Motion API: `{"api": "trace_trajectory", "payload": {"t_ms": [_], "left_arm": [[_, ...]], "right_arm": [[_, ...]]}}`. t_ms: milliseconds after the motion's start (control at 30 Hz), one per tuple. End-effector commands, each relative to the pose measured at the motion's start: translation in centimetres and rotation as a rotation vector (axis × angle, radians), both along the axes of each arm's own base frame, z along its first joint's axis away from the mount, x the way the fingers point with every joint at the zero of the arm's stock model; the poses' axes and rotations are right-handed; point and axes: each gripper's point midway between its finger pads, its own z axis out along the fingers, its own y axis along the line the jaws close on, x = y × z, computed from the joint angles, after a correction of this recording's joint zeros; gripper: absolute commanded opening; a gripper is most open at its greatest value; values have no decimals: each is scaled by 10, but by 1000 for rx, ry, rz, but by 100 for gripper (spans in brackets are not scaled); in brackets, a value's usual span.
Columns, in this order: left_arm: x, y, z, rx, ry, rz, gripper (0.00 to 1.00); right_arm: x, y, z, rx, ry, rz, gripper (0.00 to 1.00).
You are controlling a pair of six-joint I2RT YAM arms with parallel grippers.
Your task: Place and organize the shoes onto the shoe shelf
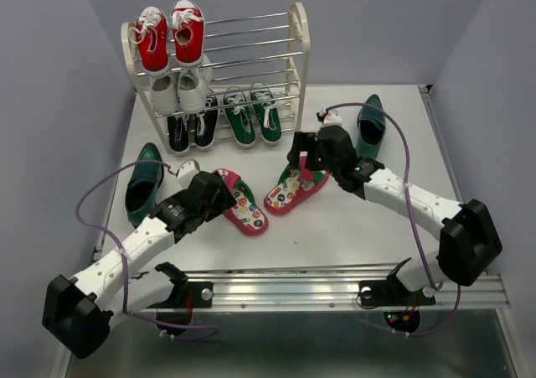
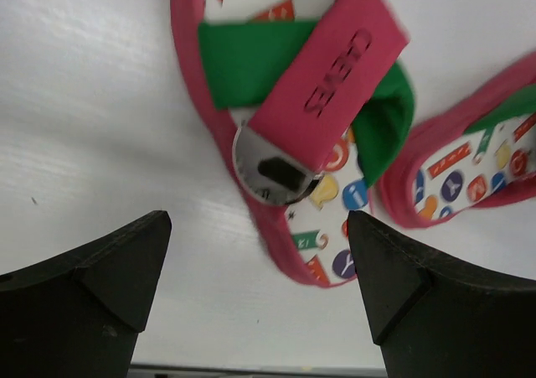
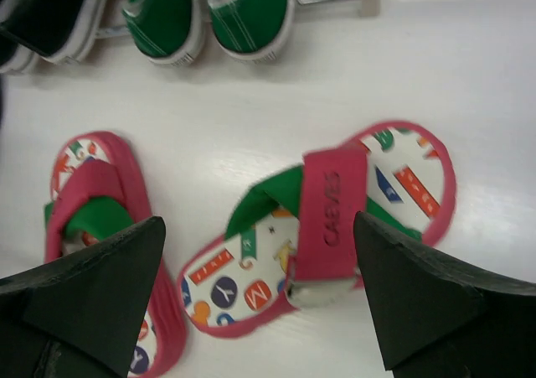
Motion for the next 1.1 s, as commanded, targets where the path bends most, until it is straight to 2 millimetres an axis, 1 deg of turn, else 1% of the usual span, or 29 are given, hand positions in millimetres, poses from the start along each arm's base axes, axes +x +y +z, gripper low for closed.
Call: {"api": "trace_trajectory", "payload": {"t_ms": [0, 33, 67, 100, 133, 167, 233, 300, 400, 467, 533, 567, 633, 700, 733, 767, 800, 833, 933, 967, 1067], "left_arm": [[-26, -37, -19, -205, 71, -23, 99], [-37, -48, -28, -197, 94, -67, 99], [-39, -55, -29, -203, 97, -77, 99], [-41, -58, -32, -190, 97, -73, 99], [-44, -61, -40, -175, 118, -67, 99], [-47, -64, -43, -176, 132, -55, 99], [-45, -62, -50, -172, 142, -6, 99], [-43, -58, -50, -172, 133, 37, 97], [-36, -42, -42, -159, 84, 132, 97], [-34, -37, -37, -164, 57, 152, 97], [-31, -35, -36, -160, 34, 150, 97], [-28, -39, -34, -175, 20, 145, 97], [-26, -42, -35, -169, 25, 117, 95], [-25, -36, -45, -117, 57, 143, 93], [-22, -33, -47, -107, 59, 158, 90], [-22, -28, -50, -85, 72, 170, 84], [-20, -25, -51, -72, 79, 176, 79], [-16, -17, -55, -46, 87, 195, 72], [-10, -11, -60, -19, 93, 209, 65], [-7, -9, -60, -12, 93, 211, 57], [-5, -10, -60, -4, 91, 204, 40]], "right_arm": [[-23, -31, -11, -17, 48, -109, 100], [-25, -35, -15, -27, 53, -119, 100], [-28, -37, -17, -31, 58, -119, 100], [-32, -41, -21, -37, 63, -120, 100], [-34, -41, -22, -36, 66, -115, 100], [-36, -41, -22, -34, 69, -104, 100], [-40, -41, -24, -40, 72, -83, 100], [-42, -43, -24, -50, 69, -79, 100], [-41, -48, -21, -72, 49, -86, 100], [-40, -49, -20, -78, 42, -92, 100], [-40, -48, -20, -79, 43, -85, 100], [-40, -48, -22, -81, 47, -83, 100], [-39, -48, -23, -86, 49, -84, 100], [-37, -51, -24, -101, 47, -99, 100], [-37, -52, -24, -106, 47, -102, 100], [-38, -53, -22, -107, 43, -102, 100], [-38, -54, -22, -108, 41, -106, 100], [-37, -55, -21, -111, 37, -112, 100], [-38, -59, -17, -115, 23, -125, 100], [-37, -62, -16, -121, 16, -134, 100], [-38, -63, -13, -118, 9, -140, 100]]}}
